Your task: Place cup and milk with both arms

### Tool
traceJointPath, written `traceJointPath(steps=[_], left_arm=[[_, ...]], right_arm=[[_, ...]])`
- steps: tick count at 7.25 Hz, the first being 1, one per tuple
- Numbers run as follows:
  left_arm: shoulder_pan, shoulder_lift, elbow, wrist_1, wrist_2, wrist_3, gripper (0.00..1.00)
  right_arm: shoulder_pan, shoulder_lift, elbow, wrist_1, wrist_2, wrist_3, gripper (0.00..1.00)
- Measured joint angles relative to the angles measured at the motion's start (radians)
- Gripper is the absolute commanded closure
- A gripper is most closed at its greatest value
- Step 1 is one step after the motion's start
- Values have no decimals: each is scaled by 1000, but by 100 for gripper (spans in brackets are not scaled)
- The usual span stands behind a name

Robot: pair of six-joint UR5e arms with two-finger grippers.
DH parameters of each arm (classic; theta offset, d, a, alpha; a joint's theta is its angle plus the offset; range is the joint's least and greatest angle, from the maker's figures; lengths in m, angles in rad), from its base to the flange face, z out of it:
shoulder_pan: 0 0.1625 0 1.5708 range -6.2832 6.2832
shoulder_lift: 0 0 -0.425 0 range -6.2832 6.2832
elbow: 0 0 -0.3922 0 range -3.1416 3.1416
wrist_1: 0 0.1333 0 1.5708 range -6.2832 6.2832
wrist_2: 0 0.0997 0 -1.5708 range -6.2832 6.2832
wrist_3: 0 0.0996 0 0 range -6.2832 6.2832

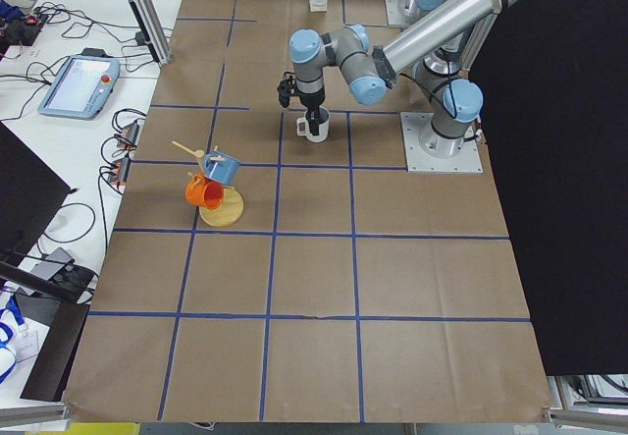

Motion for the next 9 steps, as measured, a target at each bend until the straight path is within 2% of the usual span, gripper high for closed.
traceJointPath(steps=[1, 2, 3, 4, 5, 9], left_arm=[[0, -14, 0, 2, -1, -3, 8], [0, -32, 0, 12, -1, -4, 27], [0, -49, 0, 23, -1, -5, 74], [0, -62, 2, 29, 0, -10, 96], [0, -71, 3, 31, 2, -27, 100], [-12, -64, 23, 56, 0, -94, 100]], right_arm=[[0, 0, 0, 0, 0, 0, 0], [0, 0, 0, 0, 1, 0, 0], [0, 0, 1, 0, 1, -1, 0], [0, 0, 0, 0, 1, -2, 0], [-1, -1, 0, 1, 1, -3, 0], [0, 0, 1, 3, 1, -3, 0]])
